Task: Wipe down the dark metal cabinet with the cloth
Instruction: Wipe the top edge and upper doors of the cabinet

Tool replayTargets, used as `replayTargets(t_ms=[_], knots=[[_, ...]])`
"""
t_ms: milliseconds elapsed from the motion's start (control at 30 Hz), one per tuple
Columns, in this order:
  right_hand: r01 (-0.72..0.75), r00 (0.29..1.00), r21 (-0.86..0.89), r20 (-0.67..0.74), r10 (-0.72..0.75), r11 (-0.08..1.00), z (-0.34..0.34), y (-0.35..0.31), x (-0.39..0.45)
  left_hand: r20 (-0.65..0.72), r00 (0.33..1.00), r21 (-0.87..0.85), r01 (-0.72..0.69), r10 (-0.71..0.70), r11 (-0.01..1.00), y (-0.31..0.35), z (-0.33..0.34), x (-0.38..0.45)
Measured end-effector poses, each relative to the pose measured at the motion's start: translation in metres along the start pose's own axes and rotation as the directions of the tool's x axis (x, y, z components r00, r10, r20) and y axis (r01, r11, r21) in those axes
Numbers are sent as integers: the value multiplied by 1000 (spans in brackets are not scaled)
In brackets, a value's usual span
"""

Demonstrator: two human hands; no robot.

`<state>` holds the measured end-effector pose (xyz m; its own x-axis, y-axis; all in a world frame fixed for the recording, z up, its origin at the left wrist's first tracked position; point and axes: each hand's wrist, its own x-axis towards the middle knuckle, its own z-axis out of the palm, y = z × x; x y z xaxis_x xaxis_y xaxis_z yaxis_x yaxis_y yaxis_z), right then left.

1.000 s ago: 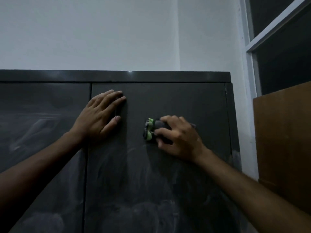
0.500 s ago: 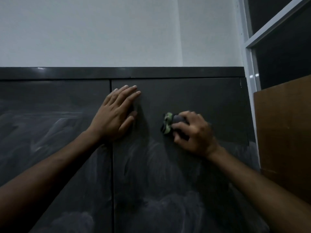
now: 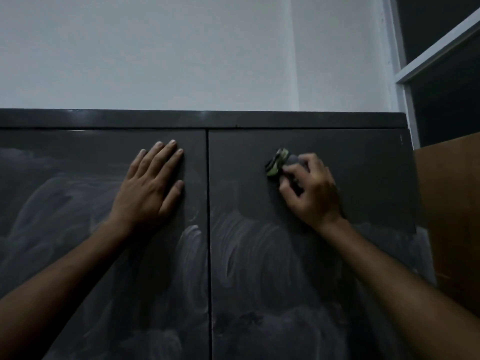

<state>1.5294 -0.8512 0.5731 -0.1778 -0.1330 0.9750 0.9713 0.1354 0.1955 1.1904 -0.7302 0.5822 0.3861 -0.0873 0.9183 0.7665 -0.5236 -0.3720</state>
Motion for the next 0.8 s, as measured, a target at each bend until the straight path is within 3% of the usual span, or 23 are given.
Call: replayTargets(t_ms=[67,100,167,233,300,333,400,467,500,533,600,667,733,800], knots=[[-146,986,-6,-76,146,989,16,-23,24,-16,1000,-1,-2,2,1000,-1,2,0],[-128,989,-4,-76,127,992,26,-42,26,-17,1000,-1,-1,1,1000,-2,2,0],[57,998,30,16,-57,998,41,-72,8,-19,1000,5,0,0,1000,-2,2,-1],[261,952,87,140,-271,961,37,-75,-21,-25,1000,13,-1,2,1000,-3,2,-2],[322,927,92,173,-333,942,21,-56,-35,-14,1000,18,-3,3,1000,-4,2,-3],[280,947,66,145,-287,958,15,-46,-33,-7,1000,23,0,0,1000,-3,2,-3],[59,998,25,35,-60,998,13,-36,-11,1,1000,31,4,-5,999,-3,2,-2],[-150,987,21,-60,151,988,27,-48,19,-2,1000,37,6,-6,999,-3,2,-1],[-167,983,21,-73,168,986,35,-63,26,-6,1000,39,3,-3,999,-4,2,-1],[-117,992,24,-51,118,993,43,-79,26,-9,1000,43,-1,1,999,-4,1,-1],[119,990,72,70,-124,990,50,-99,3,-11,1000,48,-6,7,999,-3,1,-2],[320,922,132,187,-341,938,39,-93,-26,-7,1000,47,-5,6,999,-3,1,-2],[316,922,115,195,-333,942,25,-71,-31,-1,1000,44,-7,7,999,-3,1,-2],[108,988,72,100,-115,992,20,-59,-10,1,1000,44,-3,3,999,-3,2,-2]])
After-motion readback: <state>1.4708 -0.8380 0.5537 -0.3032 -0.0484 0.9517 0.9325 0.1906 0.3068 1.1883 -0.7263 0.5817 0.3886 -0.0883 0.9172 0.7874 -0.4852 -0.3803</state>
